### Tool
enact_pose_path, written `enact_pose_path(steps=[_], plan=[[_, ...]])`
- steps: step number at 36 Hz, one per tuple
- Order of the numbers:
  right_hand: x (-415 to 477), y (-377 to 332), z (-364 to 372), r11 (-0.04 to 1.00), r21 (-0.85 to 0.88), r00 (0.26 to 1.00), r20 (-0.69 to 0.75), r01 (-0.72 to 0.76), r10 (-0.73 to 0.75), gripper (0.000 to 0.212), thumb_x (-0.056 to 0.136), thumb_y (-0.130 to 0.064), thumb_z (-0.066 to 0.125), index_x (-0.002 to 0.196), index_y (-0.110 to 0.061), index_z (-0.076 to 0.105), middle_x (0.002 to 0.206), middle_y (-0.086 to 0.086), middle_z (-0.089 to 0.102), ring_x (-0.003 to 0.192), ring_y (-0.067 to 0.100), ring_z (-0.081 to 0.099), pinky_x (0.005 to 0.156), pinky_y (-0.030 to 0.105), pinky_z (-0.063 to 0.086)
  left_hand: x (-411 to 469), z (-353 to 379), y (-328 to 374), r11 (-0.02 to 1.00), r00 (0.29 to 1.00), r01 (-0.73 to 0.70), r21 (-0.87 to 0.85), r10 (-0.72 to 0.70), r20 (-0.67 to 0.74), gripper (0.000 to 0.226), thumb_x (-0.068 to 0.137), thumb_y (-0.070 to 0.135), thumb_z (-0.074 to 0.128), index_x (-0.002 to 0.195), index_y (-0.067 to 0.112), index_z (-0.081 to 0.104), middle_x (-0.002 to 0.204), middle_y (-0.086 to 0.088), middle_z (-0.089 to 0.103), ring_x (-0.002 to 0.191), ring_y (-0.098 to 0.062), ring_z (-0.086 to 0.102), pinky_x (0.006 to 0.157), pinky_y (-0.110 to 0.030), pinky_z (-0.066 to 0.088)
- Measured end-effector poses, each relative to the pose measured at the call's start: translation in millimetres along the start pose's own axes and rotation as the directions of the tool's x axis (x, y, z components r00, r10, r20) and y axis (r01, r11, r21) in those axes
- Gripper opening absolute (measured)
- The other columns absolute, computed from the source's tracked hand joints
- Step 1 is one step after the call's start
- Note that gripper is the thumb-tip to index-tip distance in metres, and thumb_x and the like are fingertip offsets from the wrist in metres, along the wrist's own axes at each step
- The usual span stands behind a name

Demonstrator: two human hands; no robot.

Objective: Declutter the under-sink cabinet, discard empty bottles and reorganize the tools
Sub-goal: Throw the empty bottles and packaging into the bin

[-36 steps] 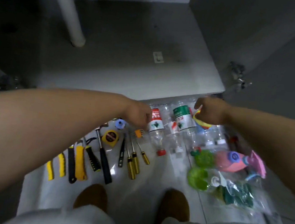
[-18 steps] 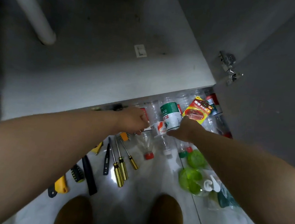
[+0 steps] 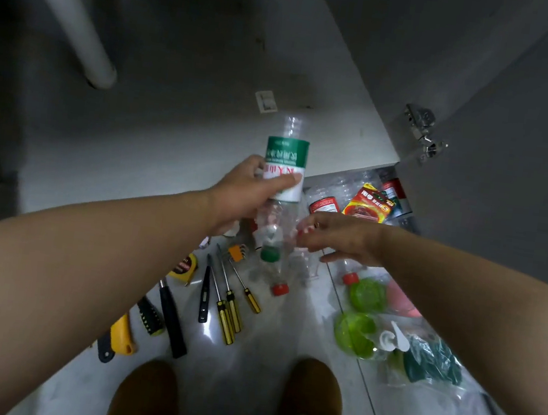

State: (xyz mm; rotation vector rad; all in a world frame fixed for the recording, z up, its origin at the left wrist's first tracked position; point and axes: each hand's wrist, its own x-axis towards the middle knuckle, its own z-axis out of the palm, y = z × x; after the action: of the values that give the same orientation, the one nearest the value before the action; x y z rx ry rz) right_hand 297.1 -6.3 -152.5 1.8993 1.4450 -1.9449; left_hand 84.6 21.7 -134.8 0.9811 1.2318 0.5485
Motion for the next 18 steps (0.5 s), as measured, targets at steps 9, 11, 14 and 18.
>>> enact_pose_path(steps=[9,11,14,18], plan=[[57,13,38,0.799,-0.555,0.907,-0.421,-0.233,-0.027,0.073,0.088,-0.049,0.07,0.138,-0.005,0.042,0.127,0.015,0.062,0.115,0.032,0.063,0.091,0.036,0.053,-1,-40,-15,0.975,0.991,0.102,-0.196,-0.117,-0.068,0.053,0.093,0.055,0.062,0.133,0.021,0.052,0.111,-0.01,0.072,0.086,-0.024,0.074,0.071,-0.041,0.06],[67,18,47,0.815,-0.522,0.878,-0.478,-0.249,-0.038,0.069,0.086,-0.047,0.073,0.135,-0.006,0.045,0.12,0.012,0.064,0.11,0.03,0.065,0.083,0.034,0.05,-2,-42,-19,0.973,0.987,0.13,-0.193,-0.144,-0.065,0.054,0.092,0.057,0.063,0.131,0.019,0.053,0.101,-0.008,0.073,0.078,-0.022,0.074,0.07,-0.041,0.06],[79,22,54,0.827,-0.482,0.852,-0.523,-0.29,-0.006,0.07,0.083,-0.046,0.077,0.133,-0.008,0.047,0.113,0.01,0.064,0.106,0.028,0.066,0.081,0.035,0.05,-2,-46,-24,0.971,0.984,0.164,-0.176,-0.174,-0.041,0.051,0.092,0.051,0.067,0.13,0.018,0.055,0.103,-0.01,0.075,0.084,-0.026,0.075,0.075,-0.046,0.061],[77,22,49,0.836,-0.469,0.837,-0.546,-0.285,-0.02,0.063,0.077,-0.057,0.077,0.117,-0.013,0.057,0.098,0.004,0.064,0.097,0.025,0.067,0.076,0.032,0.05,-3,-50,-21,0.97,0.977,0.212,-0.116,-0.214,-0.009,0.054,0.091,0.03,0.072,0.137,0.019,0.047,0.12,-0.014,0.069,0.103,-0.032,0.071,0.079,-0.047,0.061]])
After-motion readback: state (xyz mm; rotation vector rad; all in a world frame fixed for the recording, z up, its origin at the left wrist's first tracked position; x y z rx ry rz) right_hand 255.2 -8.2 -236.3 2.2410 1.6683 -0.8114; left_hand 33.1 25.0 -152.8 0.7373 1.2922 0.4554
